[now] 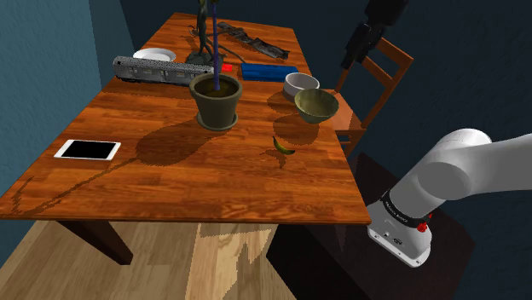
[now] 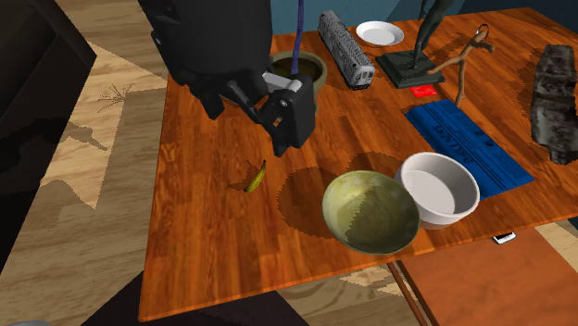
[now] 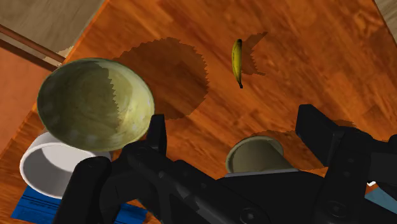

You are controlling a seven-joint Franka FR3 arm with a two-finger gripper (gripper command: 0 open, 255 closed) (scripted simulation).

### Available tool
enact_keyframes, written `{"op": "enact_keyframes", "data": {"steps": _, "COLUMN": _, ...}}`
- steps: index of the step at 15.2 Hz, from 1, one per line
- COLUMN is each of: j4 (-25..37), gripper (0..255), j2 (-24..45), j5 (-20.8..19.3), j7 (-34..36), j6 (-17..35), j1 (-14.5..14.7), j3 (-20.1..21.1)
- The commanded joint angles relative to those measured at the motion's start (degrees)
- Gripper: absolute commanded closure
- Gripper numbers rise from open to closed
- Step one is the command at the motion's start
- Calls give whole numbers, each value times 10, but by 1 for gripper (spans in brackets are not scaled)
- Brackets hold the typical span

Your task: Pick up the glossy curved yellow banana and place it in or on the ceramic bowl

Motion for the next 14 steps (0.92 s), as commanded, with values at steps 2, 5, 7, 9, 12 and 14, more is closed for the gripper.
{"op": "enact_keyframes", "data": {"steps": 2, "j4": -14, "gripper": 0, "j2": 4, "j5": 2, "j7": 3, "j6": 18, "j1": 2, "j3": 7}}
{"op": "enact_keyframes", "data": {"steps": 5, "j4": -52, "gripper": 0, "j2": 23, "j5": 8, "j7": 14, "j6": 73, "j1": 8, "j3": 28}}
{"op": "enact_keyframes", "data": {"steps": 7, "j4": -74, "gripper": 0, "j2": 40, "j5": 12, "j7": 21, "j6": 111, "j1": 12, "j3": 43}}
{"op": "enact_keyframes", "data": {"steps": 9, "j4": -93, "gripper": 0, "j2": 61, "j5": 16, "j7": 28, "j6": 150, "j1": 15, "j3": 58}}
{"op": "enact_keyframes", "data": {"steps": 12, "j4": -116, "gripper": 0, "j2": 100, "j5": 19, "j7": 41, "j6": 210, "j1": 19, "j3": 81}}
{"op": "enact_keyframes", "data": {"steps": 14, "j4": -128, "gripper": 0, "j2": 130, "j5": 19, "j7": 50, "j6": 251, "j1": 21, "j3": 96}}
